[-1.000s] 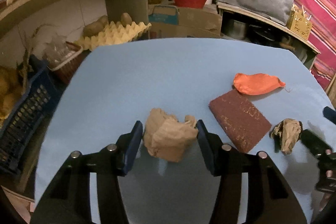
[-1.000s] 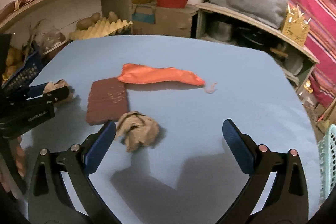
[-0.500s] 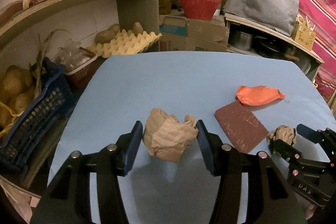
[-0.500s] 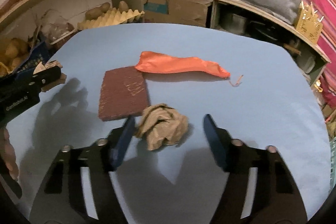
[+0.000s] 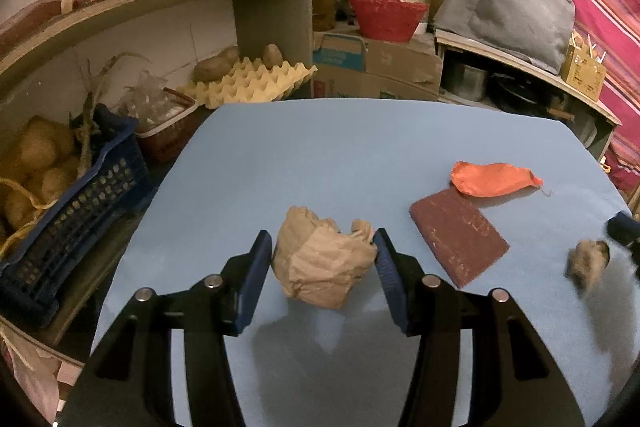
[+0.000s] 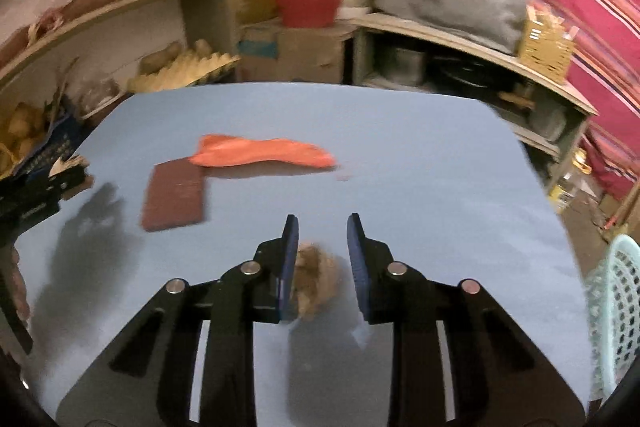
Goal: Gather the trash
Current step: 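Grasp the crumpled brown paper with the left tool while the right tool grasps a small brown paper scrap, then carry both brown papers over the light-blue basket and open both tools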
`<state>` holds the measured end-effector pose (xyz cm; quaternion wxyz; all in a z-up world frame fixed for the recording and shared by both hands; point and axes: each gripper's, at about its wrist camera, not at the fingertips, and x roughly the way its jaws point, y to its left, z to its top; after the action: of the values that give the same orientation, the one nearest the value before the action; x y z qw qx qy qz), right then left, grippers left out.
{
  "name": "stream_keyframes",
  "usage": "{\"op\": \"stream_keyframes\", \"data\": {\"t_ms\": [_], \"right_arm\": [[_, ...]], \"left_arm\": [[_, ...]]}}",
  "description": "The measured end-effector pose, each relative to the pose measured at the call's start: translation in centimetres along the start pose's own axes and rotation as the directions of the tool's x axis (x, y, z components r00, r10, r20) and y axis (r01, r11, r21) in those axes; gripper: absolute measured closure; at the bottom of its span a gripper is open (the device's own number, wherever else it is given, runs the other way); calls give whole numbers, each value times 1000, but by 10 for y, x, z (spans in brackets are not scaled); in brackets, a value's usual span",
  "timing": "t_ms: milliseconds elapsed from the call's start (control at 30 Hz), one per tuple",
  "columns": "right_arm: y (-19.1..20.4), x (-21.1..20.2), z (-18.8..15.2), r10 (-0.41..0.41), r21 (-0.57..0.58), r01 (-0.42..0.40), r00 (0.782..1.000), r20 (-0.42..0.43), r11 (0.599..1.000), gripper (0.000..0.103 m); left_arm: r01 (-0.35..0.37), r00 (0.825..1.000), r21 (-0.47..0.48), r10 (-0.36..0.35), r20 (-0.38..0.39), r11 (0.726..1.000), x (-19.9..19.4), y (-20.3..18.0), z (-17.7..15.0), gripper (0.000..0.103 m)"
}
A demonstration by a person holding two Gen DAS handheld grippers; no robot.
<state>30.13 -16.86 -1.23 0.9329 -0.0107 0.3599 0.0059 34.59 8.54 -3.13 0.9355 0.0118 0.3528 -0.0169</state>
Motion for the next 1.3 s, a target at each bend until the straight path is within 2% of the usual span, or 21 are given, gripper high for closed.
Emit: {"op": "stream_keyframes", "data": {"t_ms": [100,367,467,533,567,600,667,767,900,1067,1133,1200,1300], "right_arm": [[-42,-13,-7,-28,24,28,1000,6,999,91],[-137,-47,-34,-65,86,63,998,21,994,96],[-155,-50,-41,-13,117,10,1000,27,993,95],[-157,-50,-42,-11,137,6,999,39,990,75],[-154,-49,-40,-9,145,3,999,42,989,51],[-148,-47,-39,-4,154,-4,998,57,988,37],[-133,-42,-31,7,145,-17,998,67,989,35],[-102,-32,-19,44,132,-55,995,85,990,25],[-57,-11,-7,86,78,-91,994,66,993,25],[-24,23,-3,63,42,-62,998,-20,997,27],[-20,34,-4,68,40,-66,996,-52,997,40],[-19,39,-5,79,32,-77,994,-71,997,64],[-20,39,-7,104,32,-102,992,-70,994,64]], "left_arm": [[4,1000,11,-4,6,1000,-4,-6,-3,51],[6,998,43,-9,57,999,-17,-34,-4,51],[26,998,36,-28,62,999,-21,-44,-3,51],[30,997,38,-33,65,999,-23,-51,-2,51],[30,997,40,-32,65,999,-24,-53,-1,51],[30,997,39,-32,65,999,-25,-54,-1,51],[36,997,41,-38,69,999,-27,-57,-1,51],[13,996,60,-18,82,998,-30,-57,-3,51],[12,997,41,-15,70,999,-28,-50,-7,51],[16,998,27,-17,56,1000,-25,-40,-8,51],[16,998,23,-17,54,1000,-25,-36,-8,51],[18,999,22,-19,51,1000,-24,-33,-9,51],[14,998,26,-16,55,1000,-26,-33,-10,51]]}}
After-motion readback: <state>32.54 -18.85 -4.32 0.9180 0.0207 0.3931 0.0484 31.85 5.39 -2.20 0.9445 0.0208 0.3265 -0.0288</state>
